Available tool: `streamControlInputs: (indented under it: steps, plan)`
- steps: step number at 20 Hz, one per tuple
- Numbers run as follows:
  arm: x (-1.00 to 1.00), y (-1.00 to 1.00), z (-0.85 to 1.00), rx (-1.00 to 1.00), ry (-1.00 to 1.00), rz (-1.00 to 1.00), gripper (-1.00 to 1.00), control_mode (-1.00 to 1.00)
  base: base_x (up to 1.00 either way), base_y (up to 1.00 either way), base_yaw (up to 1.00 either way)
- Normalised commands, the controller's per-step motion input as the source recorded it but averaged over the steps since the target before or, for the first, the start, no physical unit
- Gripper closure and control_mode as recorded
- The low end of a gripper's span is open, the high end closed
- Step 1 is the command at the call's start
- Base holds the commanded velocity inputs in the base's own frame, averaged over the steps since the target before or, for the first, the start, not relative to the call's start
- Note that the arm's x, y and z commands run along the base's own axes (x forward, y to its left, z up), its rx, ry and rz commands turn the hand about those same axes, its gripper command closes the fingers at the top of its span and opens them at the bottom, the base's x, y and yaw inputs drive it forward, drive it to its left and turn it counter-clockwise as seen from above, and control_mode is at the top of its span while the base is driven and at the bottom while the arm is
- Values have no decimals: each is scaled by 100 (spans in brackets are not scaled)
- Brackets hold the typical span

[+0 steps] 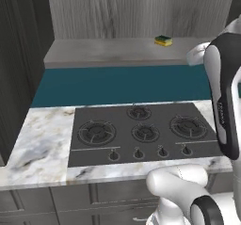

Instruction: Locate and retrieve the soap dispenser and sponge from the cabinet. Place them next to the sink.

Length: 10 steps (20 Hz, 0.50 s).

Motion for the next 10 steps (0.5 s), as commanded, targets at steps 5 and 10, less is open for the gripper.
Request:
streamControlInputs:
  steps: [5,10]
  plan:
    - [72,-15,-5,7,0,0,-100,-100,0,0,0]
    - [78,-25,-4,5,0,0,-100,-100,0,0,0]
